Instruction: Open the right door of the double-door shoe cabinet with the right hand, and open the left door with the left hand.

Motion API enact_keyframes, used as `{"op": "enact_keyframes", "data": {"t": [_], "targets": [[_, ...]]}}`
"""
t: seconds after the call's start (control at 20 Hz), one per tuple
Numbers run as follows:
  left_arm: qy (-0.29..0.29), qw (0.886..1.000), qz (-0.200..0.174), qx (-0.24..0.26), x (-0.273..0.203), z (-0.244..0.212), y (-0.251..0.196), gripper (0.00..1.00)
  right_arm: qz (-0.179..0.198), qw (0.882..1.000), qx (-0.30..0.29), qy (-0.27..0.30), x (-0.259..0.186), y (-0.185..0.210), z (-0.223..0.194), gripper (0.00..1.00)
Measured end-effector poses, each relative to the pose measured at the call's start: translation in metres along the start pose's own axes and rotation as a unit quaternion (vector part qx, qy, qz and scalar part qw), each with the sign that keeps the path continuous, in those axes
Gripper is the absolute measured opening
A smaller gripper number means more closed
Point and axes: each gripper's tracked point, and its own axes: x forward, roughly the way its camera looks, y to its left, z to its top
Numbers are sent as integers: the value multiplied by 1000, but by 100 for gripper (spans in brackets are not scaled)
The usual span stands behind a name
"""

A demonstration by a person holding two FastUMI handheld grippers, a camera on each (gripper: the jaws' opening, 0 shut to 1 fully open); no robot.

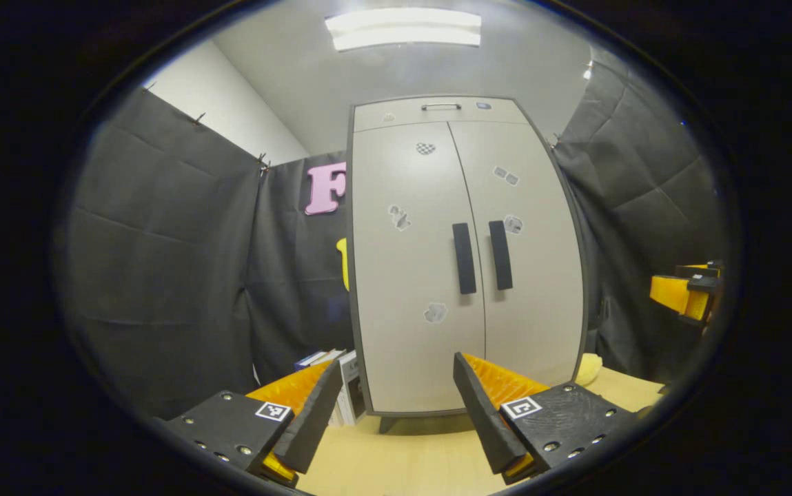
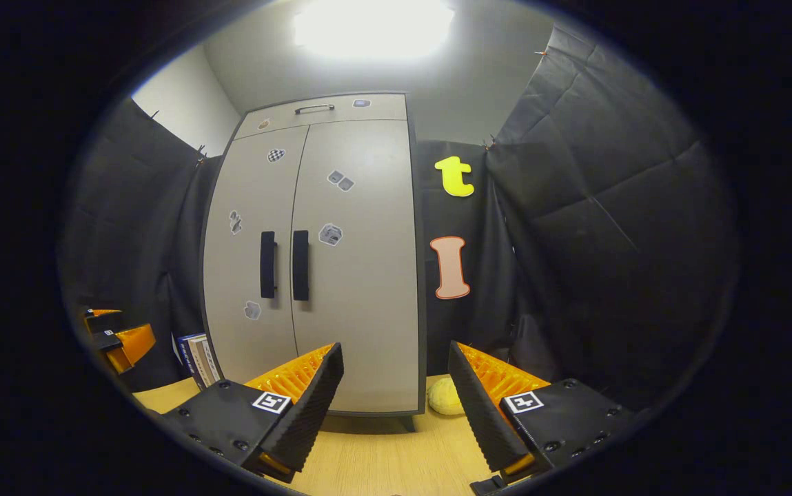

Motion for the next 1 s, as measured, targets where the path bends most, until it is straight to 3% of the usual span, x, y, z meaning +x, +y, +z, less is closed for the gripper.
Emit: {"op": "enact_keyframes", "data": {"t": [0.45,1.0], "targets": [[-3,1000,11,-2,-5,2,6,96,10,1000,1,5,4,7,6,96],[16,998,62,0,-28,-16,59,96,54,998,-7,-33,68,58,58,96]]}}
